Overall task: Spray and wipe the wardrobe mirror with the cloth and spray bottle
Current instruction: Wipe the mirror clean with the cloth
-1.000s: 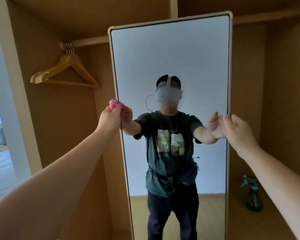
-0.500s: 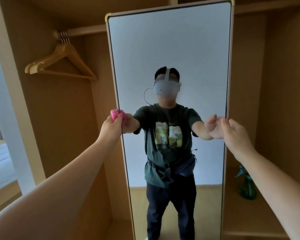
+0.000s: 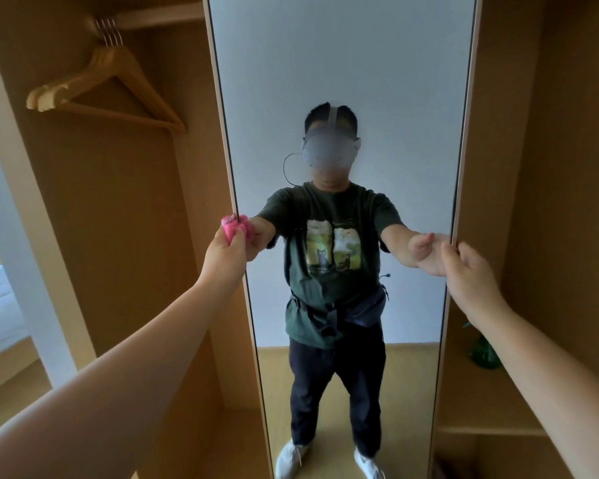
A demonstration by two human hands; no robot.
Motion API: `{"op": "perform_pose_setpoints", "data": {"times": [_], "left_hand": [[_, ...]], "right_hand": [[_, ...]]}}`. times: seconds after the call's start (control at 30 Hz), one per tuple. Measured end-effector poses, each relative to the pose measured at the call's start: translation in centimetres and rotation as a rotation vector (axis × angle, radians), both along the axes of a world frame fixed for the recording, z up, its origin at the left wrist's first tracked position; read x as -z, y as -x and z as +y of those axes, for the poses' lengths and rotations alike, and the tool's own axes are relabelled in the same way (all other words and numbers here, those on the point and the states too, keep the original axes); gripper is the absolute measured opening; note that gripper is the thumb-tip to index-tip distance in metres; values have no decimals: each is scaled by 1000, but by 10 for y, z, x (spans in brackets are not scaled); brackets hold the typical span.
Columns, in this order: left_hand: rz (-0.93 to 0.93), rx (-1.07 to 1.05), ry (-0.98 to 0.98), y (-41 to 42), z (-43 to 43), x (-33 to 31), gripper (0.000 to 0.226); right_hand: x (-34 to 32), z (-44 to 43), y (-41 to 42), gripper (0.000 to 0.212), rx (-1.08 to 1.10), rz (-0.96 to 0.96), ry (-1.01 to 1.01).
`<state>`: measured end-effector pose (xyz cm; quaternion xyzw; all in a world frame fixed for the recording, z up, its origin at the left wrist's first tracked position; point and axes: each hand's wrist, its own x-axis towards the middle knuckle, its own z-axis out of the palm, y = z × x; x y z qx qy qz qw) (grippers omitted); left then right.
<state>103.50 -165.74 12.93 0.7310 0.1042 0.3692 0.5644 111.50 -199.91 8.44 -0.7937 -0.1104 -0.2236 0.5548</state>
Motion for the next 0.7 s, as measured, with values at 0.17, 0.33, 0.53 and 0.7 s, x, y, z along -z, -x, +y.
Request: {"op": "perform_pose_setpoints", "data": {"times": [0.17,0.33,0.53,0.7], "left_hand": [[-5,45,-9,5,1,11,29],[13,76,7,7,1,25,30],[53,97,16,8,3,45,33],[67,97,-18,9,4,55,34]], "right_hand": [[13,2,2,49,7,15,-13],[29,2,0,44,13,32,-5],[48,2,-3,30,22,56,11],[59,3,-2,43,27,87,17]]}}
